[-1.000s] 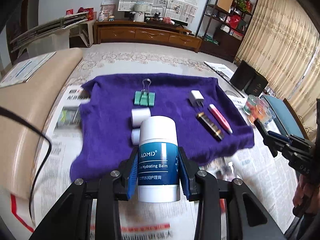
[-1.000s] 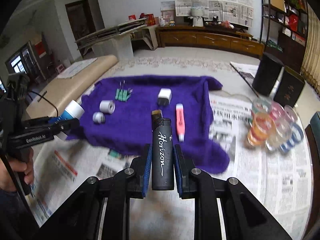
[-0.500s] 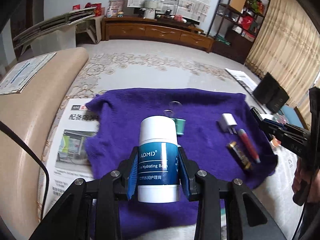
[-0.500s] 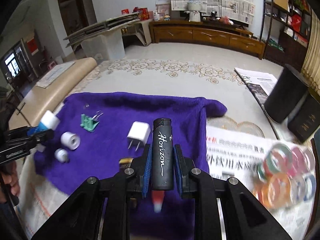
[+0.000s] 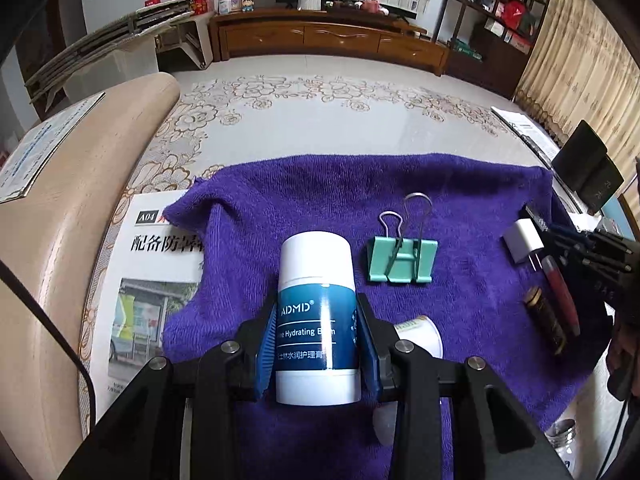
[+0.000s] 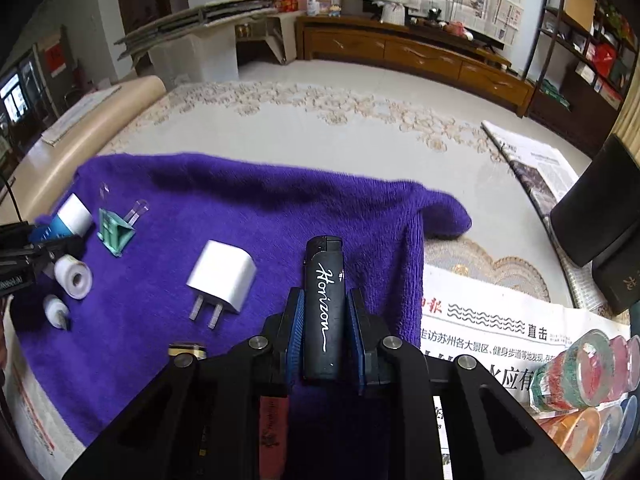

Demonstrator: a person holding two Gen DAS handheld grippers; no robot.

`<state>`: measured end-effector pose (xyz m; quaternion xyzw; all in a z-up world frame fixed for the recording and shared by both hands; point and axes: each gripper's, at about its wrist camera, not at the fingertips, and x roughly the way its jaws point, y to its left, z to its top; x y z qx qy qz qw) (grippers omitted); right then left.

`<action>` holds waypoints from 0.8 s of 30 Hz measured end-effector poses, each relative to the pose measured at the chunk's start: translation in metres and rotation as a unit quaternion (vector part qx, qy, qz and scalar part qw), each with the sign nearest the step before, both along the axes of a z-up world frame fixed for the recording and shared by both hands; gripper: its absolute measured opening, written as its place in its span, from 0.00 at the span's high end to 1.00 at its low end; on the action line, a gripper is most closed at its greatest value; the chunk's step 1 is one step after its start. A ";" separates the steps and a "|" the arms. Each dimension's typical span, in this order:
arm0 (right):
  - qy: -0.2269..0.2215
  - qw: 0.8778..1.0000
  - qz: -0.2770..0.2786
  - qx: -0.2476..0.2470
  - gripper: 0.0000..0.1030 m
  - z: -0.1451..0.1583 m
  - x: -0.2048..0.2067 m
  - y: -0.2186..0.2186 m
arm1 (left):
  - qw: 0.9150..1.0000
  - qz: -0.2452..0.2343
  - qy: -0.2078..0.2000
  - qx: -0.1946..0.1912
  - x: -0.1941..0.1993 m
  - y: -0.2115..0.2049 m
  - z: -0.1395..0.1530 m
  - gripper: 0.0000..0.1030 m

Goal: Organize rigid objects
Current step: 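Carry the Horizon case with the right tool onto the towel while the left tool places the bottle there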

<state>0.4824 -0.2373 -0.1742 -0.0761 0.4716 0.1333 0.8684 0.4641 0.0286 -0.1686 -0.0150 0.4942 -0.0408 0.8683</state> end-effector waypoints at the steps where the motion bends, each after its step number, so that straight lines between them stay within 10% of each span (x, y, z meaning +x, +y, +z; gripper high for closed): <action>1: -0.002 1.000 0.003 -0.004 0.79 0.000 -0.001 0.001 | 1.000 0.000 0.003 0.002 0.001 0.000 -0.001 0.67; 20: 0.014 1.000 0.013 -0.025 0.74 0.004 -0.001 0.006 | 0.998 -0.033 0.026 0.036 0.008 -0.006 -0.004 0.66; 24: 0.009 1.000 0.019 0.013 0.44 0.011 -0.006 0.006 | 0.999 -0.035 0.025 0.026 0.008 -0.008 -0.004 0.53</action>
